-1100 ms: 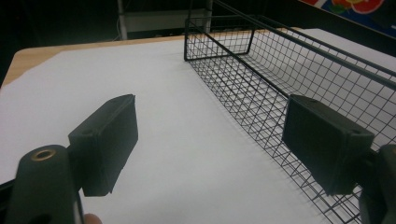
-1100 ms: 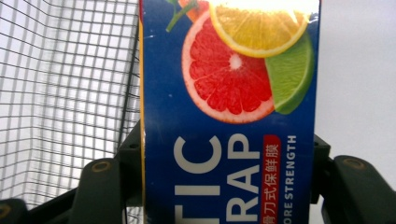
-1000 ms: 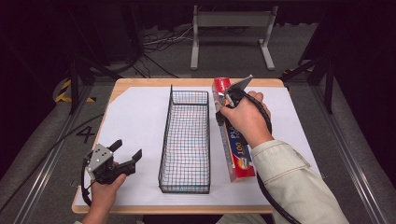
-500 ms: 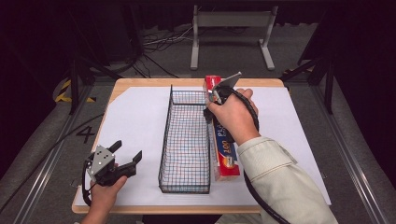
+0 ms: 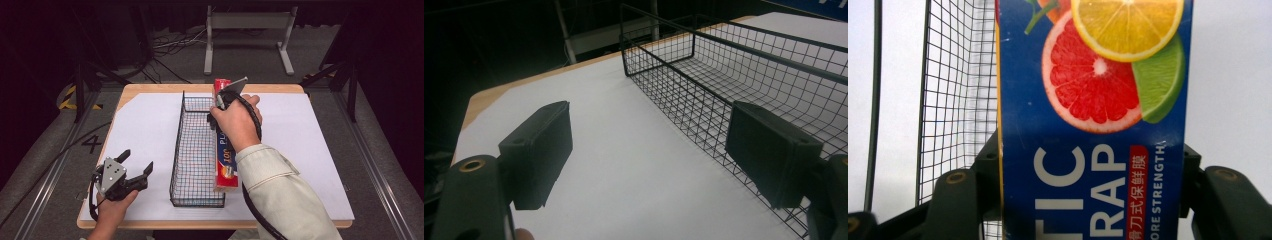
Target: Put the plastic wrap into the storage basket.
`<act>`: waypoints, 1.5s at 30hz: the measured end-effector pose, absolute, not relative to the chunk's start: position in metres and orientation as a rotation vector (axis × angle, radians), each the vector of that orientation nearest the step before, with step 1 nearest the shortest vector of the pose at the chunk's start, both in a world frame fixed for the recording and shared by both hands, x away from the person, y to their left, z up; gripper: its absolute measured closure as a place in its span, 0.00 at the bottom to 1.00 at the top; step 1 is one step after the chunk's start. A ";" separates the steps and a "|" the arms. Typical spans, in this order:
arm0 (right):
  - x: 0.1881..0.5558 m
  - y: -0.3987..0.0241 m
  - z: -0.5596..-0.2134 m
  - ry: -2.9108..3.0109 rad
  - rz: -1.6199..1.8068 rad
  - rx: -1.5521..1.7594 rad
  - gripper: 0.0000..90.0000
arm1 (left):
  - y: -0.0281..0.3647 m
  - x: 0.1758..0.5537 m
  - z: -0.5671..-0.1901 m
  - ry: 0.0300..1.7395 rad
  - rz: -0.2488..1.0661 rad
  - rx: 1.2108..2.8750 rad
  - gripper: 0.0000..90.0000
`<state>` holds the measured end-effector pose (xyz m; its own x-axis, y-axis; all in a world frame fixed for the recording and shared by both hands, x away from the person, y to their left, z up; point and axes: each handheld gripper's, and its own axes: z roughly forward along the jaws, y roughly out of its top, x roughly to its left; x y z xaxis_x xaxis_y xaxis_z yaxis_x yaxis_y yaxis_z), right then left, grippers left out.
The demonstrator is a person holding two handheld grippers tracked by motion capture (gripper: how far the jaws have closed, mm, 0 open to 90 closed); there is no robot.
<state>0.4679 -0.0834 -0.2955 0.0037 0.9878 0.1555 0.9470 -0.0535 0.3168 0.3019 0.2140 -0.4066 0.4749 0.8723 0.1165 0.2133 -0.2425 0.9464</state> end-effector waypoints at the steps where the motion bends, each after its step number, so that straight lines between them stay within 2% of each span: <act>1: 0.468 -0.083 -0.296 2.074 0.511 2.136 0.44 | 0.214 0.302 -0.407 0.931 0.832 1.731 0.21; 10: 0.468 -0.076 -0.298 2.058 0.535 2.168 0.44 | 0.217 0.307 -0.408 0.953 0.792 1.718 0.21; 20: 0.469 -0.067 -0.304 2.074 0.558 2.169 0.44 | 0.220 0.305 -0.410 0.961 0.804 1.728 0.21; 45: 0.477 -0.047 -0.341 2.109 0.486 2.196 0.44 | 0.223 0.303 -0.412 0.979 0.804 1.728 0.21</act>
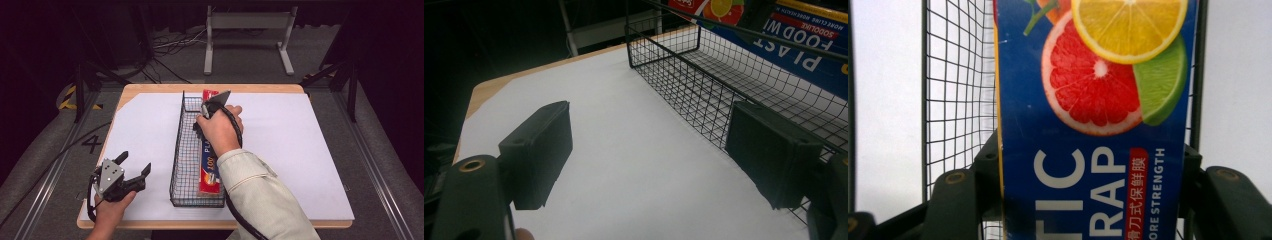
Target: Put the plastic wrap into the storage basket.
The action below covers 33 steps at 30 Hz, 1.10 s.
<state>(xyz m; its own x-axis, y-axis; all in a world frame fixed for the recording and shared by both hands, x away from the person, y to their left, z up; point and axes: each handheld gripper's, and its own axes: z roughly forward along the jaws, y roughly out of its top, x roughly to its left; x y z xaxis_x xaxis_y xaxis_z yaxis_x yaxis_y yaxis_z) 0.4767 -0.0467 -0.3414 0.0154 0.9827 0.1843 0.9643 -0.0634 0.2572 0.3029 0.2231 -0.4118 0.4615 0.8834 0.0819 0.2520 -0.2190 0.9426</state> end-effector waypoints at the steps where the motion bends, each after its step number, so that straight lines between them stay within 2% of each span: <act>1: 0.477 -0.046 -0.343 2.113 0.479 2.197 0.44 | 0.224 0.303 -0.412 0.979 0.806 1.727 0.21; 33: 0.481 -0.037 -0.377 2.118 0.352 2.195 0.43 | 0.225 0.302 -0.412 0.986 0.807 1.725 0.21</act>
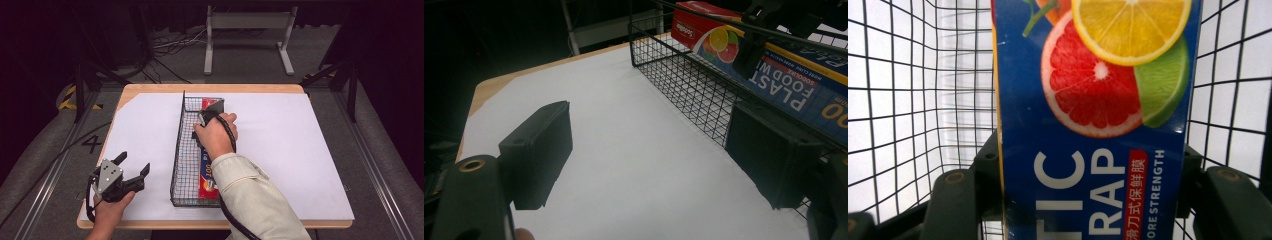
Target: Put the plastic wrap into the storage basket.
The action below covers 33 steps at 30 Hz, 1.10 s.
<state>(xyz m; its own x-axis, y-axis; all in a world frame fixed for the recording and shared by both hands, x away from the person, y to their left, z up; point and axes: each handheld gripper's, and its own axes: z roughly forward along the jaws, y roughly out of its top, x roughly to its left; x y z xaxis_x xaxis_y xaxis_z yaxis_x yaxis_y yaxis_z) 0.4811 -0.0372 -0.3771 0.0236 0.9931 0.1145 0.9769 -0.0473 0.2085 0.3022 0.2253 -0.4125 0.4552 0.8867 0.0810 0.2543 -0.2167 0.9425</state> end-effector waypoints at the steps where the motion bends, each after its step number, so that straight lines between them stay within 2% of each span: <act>1: 0.481 -0.037 -0.377 2.117 0.352 2.195 0.43 | 0.225 0.302 -0.413 0.985 0.808 1.726 0.21; 33: 0.480 -0.026 -0.375 2.114 0.268 2.154 0.41 | 0.227 0.304 -0.414 0.991 0.767 1.710 0.21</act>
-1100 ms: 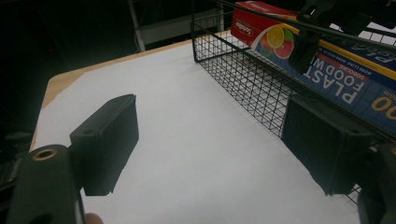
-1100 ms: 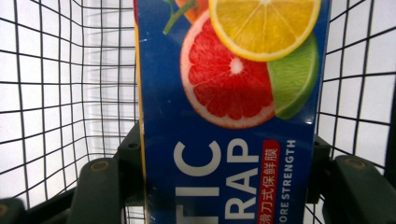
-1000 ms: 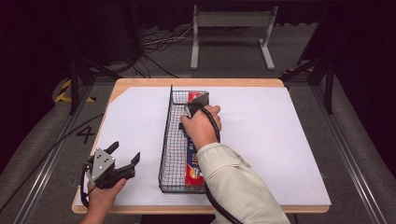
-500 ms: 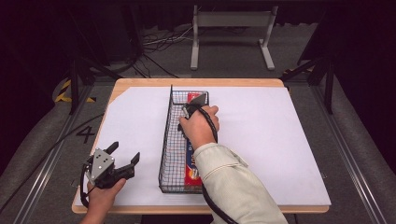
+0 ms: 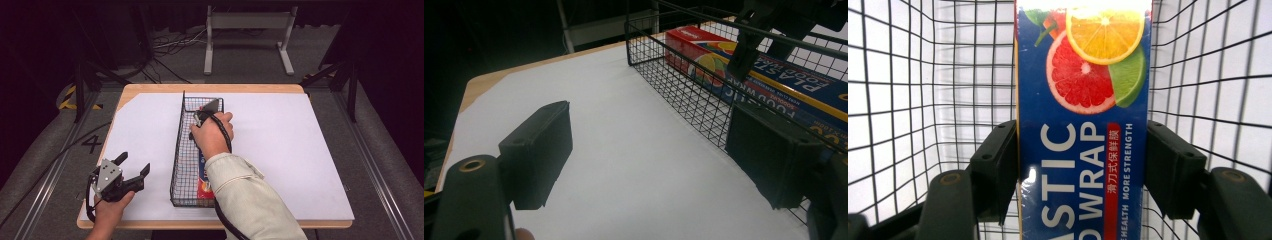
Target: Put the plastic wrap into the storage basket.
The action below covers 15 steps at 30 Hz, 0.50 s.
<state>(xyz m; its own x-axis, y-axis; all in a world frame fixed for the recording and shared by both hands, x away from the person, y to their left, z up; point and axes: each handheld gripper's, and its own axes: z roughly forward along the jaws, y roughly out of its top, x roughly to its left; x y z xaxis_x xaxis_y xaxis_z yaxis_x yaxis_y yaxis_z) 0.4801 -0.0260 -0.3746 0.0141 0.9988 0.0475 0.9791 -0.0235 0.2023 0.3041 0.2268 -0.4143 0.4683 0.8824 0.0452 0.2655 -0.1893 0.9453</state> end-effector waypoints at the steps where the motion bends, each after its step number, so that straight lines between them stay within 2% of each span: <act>1: 0.480 -0.025 -0.372 2.110 0.275 2.152 0.41 | 0.227 0.304 -0.414 0.988 0.770 1.711 0.21; 15: 0.474 -0.024 -0.342 2.114 0.403 2.092 0.39 | 0.226 0.305 -0.414 0.994 0.771 1.713 0.21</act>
<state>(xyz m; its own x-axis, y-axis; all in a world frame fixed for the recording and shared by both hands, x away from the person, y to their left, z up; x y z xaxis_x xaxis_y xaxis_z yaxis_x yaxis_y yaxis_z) 0.4744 -0.0236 -0.3419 -0.0234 0.9959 0.0878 0.9584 -0.0027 0.2854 0.3045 0.2261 -0.4143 0.4650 0.8840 0.0486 0.2670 -0.1923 0.9443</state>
